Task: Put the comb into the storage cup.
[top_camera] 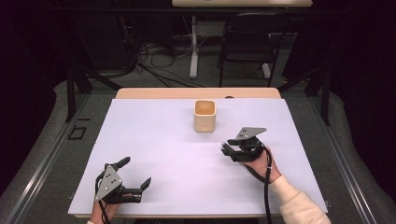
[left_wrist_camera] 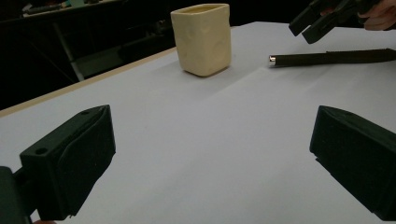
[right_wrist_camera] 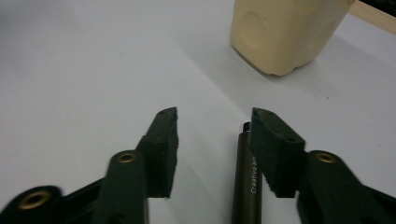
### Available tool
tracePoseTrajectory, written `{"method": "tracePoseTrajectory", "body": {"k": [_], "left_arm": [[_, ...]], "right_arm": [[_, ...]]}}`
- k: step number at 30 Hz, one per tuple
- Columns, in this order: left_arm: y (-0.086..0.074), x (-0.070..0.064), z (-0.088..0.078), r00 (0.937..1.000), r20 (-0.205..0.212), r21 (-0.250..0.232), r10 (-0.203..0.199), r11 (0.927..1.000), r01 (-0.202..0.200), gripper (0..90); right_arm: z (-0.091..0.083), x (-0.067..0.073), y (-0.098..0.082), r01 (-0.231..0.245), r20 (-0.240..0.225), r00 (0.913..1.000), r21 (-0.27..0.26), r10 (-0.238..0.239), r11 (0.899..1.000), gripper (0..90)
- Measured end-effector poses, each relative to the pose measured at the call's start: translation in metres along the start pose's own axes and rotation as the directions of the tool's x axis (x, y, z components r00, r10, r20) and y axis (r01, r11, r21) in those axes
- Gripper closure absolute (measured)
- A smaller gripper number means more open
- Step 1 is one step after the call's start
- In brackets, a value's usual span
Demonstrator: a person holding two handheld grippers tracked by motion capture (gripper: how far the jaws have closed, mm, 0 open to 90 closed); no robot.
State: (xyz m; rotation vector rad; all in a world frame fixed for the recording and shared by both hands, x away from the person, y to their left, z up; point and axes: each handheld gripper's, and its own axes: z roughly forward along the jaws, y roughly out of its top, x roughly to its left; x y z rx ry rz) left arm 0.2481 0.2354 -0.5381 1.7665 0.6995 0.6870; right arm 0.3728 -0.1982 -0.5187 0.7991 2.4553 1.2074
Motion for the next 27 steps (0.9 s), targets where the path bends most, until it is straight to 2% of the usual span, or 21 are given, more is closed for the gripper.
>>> {"method": "tracePoseTrajectory", "body": {"k": [4,8,20,27], "left_arm": [[0.0,0.0,0.0,1.0,0.0,0.003,0.004,1.0,-0.004,0.2],[0.0,0.0,0.0,1.0,0.0,0.002,0.002,1.0,-0.002,0.2],[0.0,0.0,0.0,1.0,0.001,0.002,0.0,1.0,0.0,0.2],[0.0,0.0,0.0,1.0,0.0,0.003,0.001,1.0,-0.001,0.2]], "right_arm": [[0.006,-0.003,0.003,0.015,-0.001,0.9999,0.031,-0.015,0.999,76.0],[0.013,-0.004,0.007,0.024,0.008,0.9997,0.057,-0.025,0.998,89.9],[0.034,-0.006,0.014,0.073,0.013,0.997,0.158,-0.076,0.985,90.0],[0.044,-0.009,0.015,0.075,0.03,0.9962,0.186,-0.082,0.98,90.0]]}}
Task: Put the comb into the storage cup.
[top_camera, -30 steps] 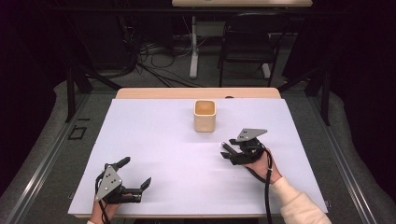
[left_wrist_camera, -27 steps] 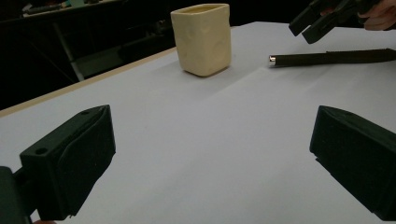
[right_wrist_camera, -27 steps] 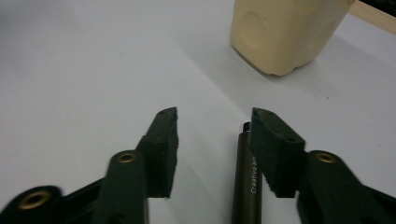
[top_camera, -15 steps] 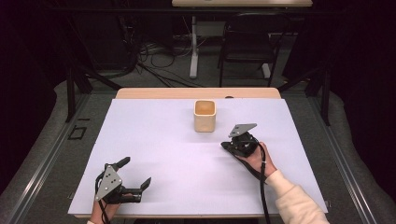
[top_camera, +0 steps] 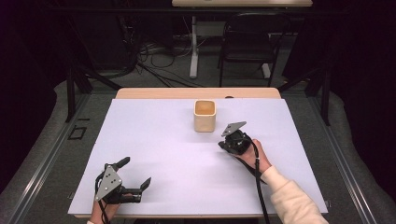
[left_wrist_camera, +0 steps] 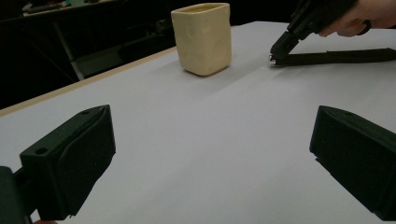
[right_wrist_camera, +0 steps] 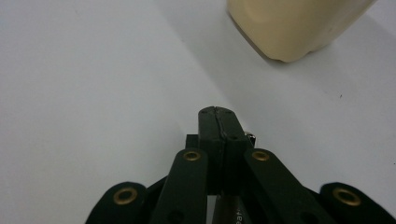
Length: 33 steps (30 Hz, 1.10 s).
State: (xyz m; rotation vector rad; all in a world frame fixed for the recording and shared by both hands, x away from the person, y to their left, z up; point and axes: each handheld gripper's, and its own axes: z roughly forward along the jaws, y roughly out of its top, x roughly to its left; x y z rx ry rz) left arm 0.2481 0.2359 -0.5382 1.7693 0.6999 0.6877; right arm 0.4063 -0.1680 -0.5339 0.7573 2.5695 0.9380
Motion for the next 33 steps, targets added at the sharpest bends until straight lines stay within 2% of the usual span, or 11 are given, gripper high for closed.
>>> {"method": "tracePoseTrajectory", "body": {"k": [5,13,33], "left_arm": [[0.0,0.0,0.0,1.0,-0.002,0.0,0.002,1.0,-0.002,0.3],[0.0,0.0,0.0,1.0,-0.003,-0.001,0.002,1.0,-0.002,0.3],[0.0,0.0,-0.001,1.0,-0.007,0.0,0.003,1.0,-0.003,0.3]], "right_arm": [[0.007,-0.003,0.0,0.006,0.006,1.0,0.032,-0.006,0.999,90.0],[0.009,-0.008,-0.002,-0.023,0.024,0.9995,0.043,0.022,0.999,90.0],[0.001,-0.034,-0.015,-0.108,0.1,0.9899,0.077,0.1,0.991,90.0]]}}
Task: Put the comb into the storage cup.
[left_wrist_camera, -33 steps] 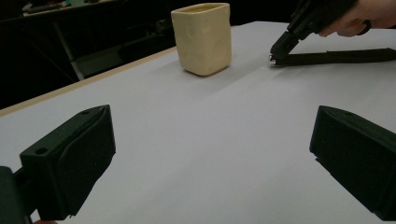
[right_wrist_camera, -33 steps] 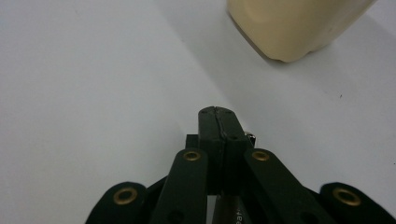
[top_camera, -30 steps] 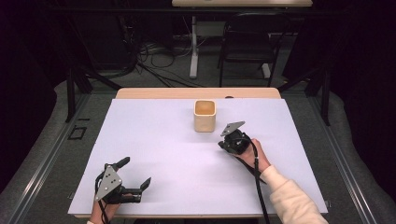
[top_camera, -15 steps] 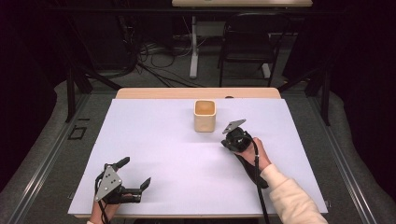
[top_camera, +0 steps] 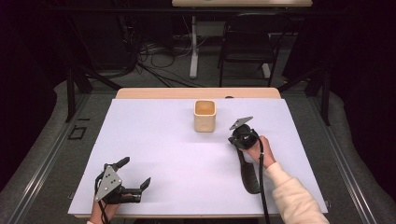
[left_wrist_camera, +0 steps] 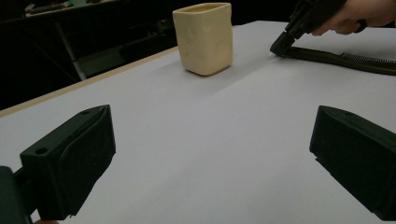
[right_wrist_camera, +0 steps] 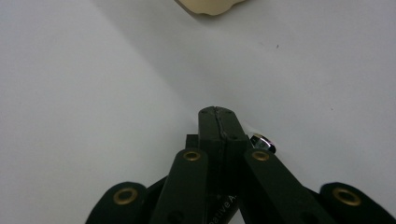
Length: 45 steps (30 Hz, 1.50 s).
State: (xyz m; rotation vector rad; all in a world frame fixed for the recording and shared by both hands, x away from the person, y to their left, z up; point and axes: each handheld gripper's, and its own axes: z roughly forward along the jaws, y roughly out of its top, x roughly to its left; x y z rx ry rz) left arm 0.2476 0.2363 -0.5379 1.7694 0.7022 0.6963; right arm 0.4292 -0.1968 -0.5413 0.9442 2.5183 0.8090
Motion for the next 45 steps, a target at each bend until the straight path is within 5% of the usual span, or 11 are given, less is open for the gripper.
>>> {"method": "tracePoseTrajectory", "body": {"k": [25,45], "left_arm": [[0.0,0.0,-0.001,1.0,-0.007,0.0,0.005,1.0,-0.005,0.3],[0.001,0.0,-0.002,0.9999,-0.013,0.0,0.011,0.9999,-0.011,0.3]], "right_arm": [[-0.016,-0.028,-0.022,-0.085,0.056,0.995,0.048,0.083,0.995,90.0],[-0.031,-0.032,-0.039,-0.128,0.073,0.99,0.113,0.121,0.985,90.0]]}}
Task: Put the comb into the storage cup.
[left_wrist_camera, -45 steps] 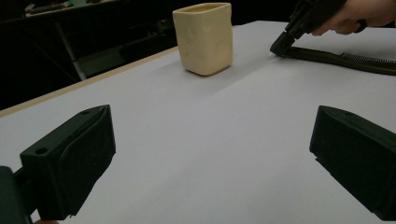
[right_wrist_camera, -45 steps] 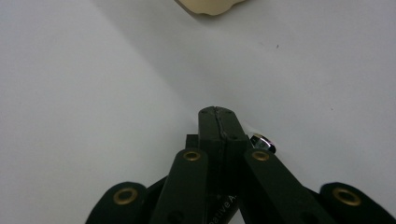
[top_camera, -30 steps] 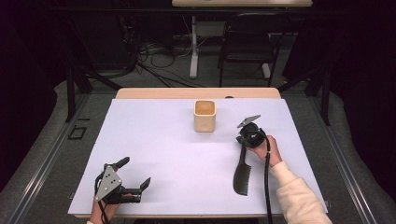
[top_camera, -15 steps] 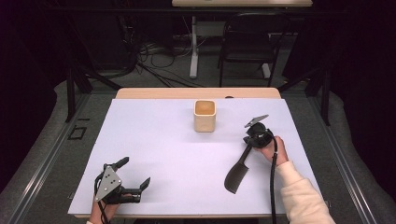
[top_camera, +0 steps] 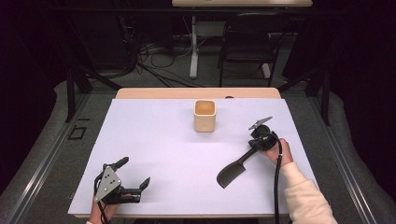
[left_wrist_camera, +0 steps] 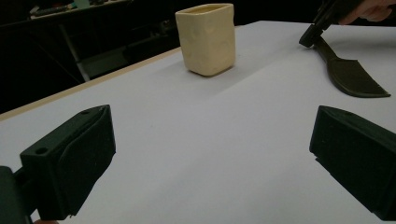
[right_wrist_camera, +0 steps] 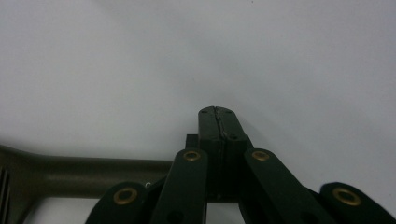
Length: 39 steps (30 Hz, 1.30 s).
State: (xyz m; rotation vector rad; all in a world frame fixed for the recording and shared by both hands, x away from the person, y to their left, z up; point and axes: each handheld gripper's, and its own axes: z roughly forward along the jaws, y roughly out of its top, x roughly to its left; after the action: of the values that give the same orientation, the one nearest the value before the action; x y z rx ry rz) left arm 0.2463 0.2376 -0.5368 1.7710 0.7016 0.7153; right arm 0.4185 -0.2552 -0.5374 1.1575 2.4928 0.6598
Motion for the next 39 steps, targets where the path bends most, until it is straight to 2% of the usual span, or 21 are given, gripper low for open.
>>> {"method": "tracePoseTrajectory", "body": {"k": [11,20,23,25,26,30,33,39], "left_arm": [[0.0,0.0,0.0,1.0,-0.008,0.001,0.001,1.0,-0.001,0.3],[0.0,0.0,0.0,1.0,-0.009,0.002,0.0,1.0,0.0,0.3],[0.0,0.0,0.0,1.0,-0.009,0.002,0.0,1.0,0.0,0.3],[0.0,0.0,0.001,1.0,-0.006,0.002,-0.001,1.0,0.001,0.3],[0.0,0.0,0.001,1.0,-0.007,0.002,-0.001,1.0,0.001,0.3],[0.0,0.0,0.0,1.0,-0.008,0.003,0.002,1.0,-0.002,0.3],[0.0,0.0,0.001,1.0,-0.008,0.003,0.003,1.0,-0.002,0.3],[0.0,0.0,0.001,1.0,-0.007,0.002,-0.001,1.0,0.001,0.3]], "right_arm": [[-0.009,-0.002,-0.014,-0.004,-0.004,1.0,0.013,0.005,1.0,90.0],[-0.017,0.003,-0.028,-0.013,-0.008,0.9999,0.03,0.013,0.999,90.0],[-0.019,0.003,-0.03,-0.002,-0.011,0.9999,0.031,0.002,1.0,90.0],[-0.02,0.006,-0.032,-0.017,-0.011,0.9998,0.036,0.017,0.999,90.0],[-0.021,0.005,-0.033,0.005,-0.014,0.9999,0.036,-0.004,0.999,90.0],[-0.023,0.009,-0.036,0.003,-0.017,0.9999,0.024,-0.003,1.0,90.0],[-0.026,0.012,-0.039,0.008,-0.017,0.9998,0.04,-0.007,0.999,90.0],[-0.03,0.012,-0.044,0.008,-0.015,0.9999,0.036,-0.007,0.999,90.0]]}}
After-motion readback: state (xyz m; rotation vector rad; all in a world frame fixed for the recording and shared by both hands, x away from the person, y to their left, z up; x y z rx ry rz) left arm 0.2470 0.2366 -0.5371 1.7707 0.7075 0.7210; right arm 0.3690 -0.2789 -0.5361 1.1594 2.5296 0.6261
